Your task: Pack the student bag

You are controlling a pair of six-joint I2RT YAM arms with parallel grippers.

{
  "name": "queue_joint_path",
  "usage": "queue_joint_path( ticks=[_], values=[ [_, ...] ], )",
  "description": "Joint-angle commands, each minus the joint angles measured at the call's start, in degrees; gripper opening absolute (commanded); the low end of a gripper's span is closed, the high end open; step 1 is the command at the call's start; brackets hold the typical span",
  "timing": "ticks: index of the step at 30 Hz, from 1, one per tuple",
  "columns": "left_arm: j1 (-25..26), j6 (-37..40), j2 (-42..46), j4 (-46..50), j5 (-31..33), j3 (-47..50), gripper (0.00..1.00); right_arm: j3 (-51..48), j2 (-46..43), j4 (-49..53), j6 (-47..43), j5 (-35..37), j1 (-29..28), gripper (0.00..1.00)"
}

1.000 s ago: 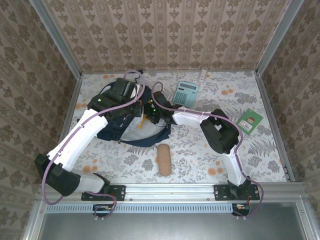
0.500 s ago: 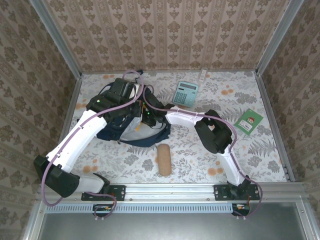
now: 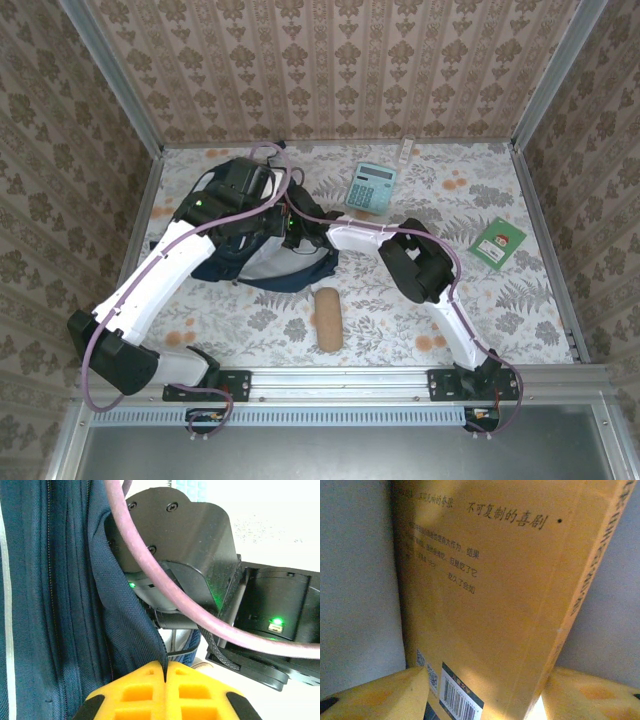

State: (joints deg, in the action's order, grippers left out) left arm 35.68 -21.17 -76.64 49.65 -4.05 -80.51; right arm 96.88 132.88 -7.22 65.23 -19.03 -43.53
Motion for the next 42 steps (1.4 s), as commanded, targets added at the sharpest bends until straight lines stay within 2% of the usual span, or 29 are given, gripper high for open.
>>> queue_joint_path(
  ticks=[1,8,19,25,28,31,34,35,38,42],
  values=[
    [1.8,0.9,2.1,-4.2,-6.6,0.2,0.00,-2.7,-1.6,-11.3,3.9,-2.9,0.2,0.60],
    [-0.2,0.0,2.7,-4.5,-4.9,1.6,0.00,-10.1,-9.5,-4.7,1.0,-2.4,1.9,0.68],
    [-3.4,-0.8,4.5,-6.3,-6.4,4.9,0.00,-29.2,-29.3,6.2,-5.9,3.2,4.8,0.71],
    [-3.7,-1.4,4.6,-8.3,-7.5,6.9,0.00,-36.5,-43.2,19.9,-12.1,12.2,8.7,0.75],
    [-3.7,-1.7,4.5,-9.4,-8.2,7.5,0.00,-39.6,-50.0,25.5,-14.8,17.0,12.2,0.77],
    [-3.7,-1.9,4.2,-10.5,-8.8,7.8,0.00,-42.8,-56.9,30.8,-16.9,23.6,16.4,0.85],
    [-3.6,-1.9,4.0,-11.1,-9.4,7.9,0.00,-46.5,-63.1,33.4,-20.3,27.2,22.4,0.93],
    [-3.5,-1.8,3.9,-11.1,-9.6,7.9,0.00,-47.4,-64.8,34.5,-21.3,28.1,25.1,0.98],
    [-3.5,-1.7,3.9,-11.0,-9.5,8.1,0.00,-49.4,-67.5,35.4,-25.1,27.4,33.5,0.99],
    [-3.5,-1.7,3.8,-11.2,-9.7,8.0,0.00,-49.2,-65.1,36.9,-28.5,24.1,44.2,0.99]
  ],
)
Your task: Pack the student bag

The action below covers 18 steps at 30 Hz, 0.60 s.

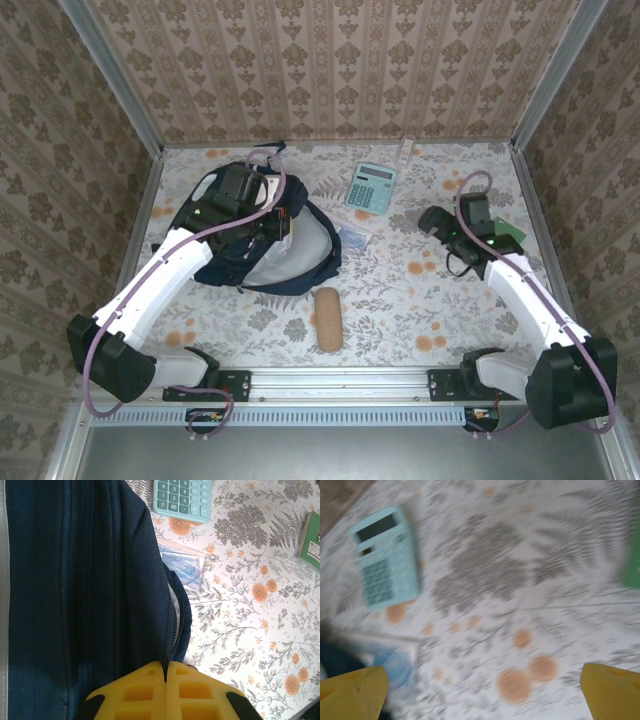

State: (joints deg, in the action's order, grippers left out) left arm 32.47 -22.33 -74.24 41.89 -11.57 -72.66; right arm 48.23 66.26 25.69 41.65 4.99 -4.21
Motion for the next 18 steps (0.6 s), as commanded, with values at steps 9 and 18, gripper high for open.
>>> queue_joint_path(
  ticks=[9,18],
  values=[
    [-0.3,-1.9,1.7,-4.1,-2.8,0.7,0.00,9.2,18.2,9.3,-10.7,2.3,17.8,1.00],
    [-0.2,-2.5,1.9,-4.4,-3.0,1.4,0.00,14.3,29.7,9.8,-11.9,4.7,20.3,0.99]
  ],
)
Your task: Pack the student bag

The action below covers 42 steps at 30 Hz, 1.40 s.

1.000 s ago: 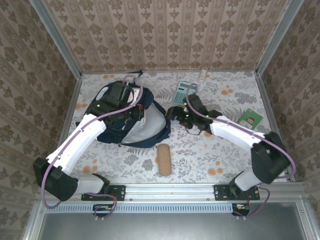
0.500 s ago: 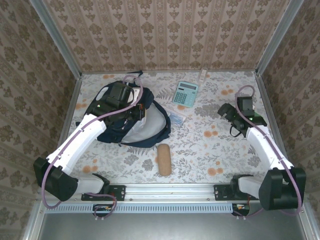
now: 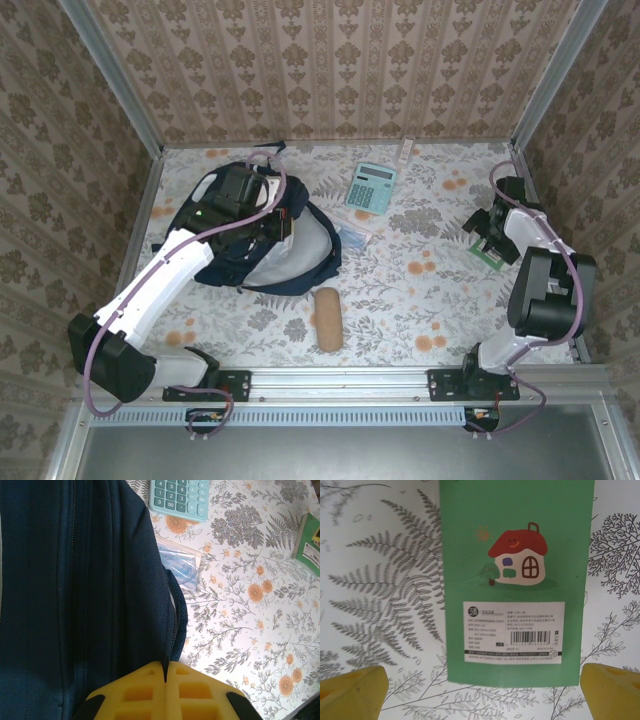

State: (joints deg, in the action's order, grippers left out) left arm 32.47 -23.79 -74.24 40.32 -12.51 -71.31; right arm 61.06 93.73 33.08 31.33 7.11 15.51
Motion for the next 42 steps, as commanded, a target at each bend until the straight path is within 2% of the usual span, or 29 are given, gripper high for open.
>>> queue_joint_path(
  ticks=[1,9,17,20,25,29,36,42],
  values=[
    [-0.2,-1.1,2.1,-2.9,-2.1,0.2,0.00,1.7,3.2,2.7,-1.4,3.0,0.8,1.00],
    [-0.3,-0.6,2.3,-2.9,-1.2,0.7,0.00,1.9,8.3,1.3,-2.0,1.6,1.8,1.00],
    [-0.3,-0.2,1.1,-2.8,-1.3,0.0,0.00,2.4,9.4,1.1,-2.9,0.2,1.6,1.00],
    [-0.3,-0.1,0.9,-2.6,-1.4,-0.3,0.00,1.2,8.7,0.3,-2.9,-1.1,1.6,0.93],
    [-0.4,0.2,1.1,-2.1,-1.1,-0.7,0.00,0.2,7.8,-1.0,-3.3,-3.6,1.6,0.72],
    [-0.5,0.3,1.3,-1.8,-0.9,-0.8,0.00,-1.0,4.2,-1.1,-2.9,-4.2,1.0,0.71],
    [-0.9,0.5,1.1,-1.6,-0.7,-1.4,0.00,-3.0,-3.8,0.6,-2.2,-4.8,-3.3,0.71],
    [-1.4,0.7,1.0,-0.8,0.8,-3.1,0.00,-4.2,-10.1,3.0,-4.1,-0.4,-15.2,0.70]
  ],
)
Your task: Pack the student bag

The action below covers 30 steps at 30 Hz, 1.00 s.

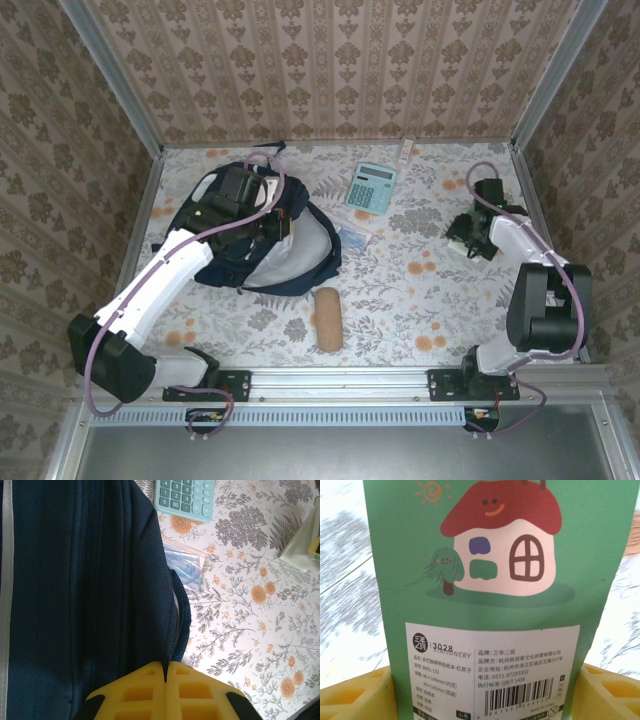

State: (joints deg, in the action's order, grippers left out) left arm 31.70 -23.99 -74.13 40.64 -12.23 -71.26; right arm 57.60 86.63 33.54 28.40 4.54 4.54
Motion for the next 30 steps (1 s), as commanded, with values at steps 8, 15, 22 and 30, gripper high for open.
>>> queue_joint_path(
  ticks=[8,15,22,30],
  values=[
    [-1.5,0.3,1.1,-0.7,1.9,-5.1,0.00,-2.8,-11.4,1.0,0.9,1.5,-18.1,0.70],
    [-2.9,-1.1,1.5,-0.7,3.5,-6.2,0.00,-1.8,-14.8,-2.3,0.4,2.1,-31.2,0.69],
    [-3.5,-2.7,3.3,-2.7,5.0,-5.4,0.00,2.3,-11.4,-7.0,-2.6,3.1,-43.3,0.69],
    [-3.5,-2.6,4.9,-3.9,3.5,-5.7,0.00,9.5,-0.1,-13.2,-5.0,-1.6,-49.6,0.70]
  ],
)
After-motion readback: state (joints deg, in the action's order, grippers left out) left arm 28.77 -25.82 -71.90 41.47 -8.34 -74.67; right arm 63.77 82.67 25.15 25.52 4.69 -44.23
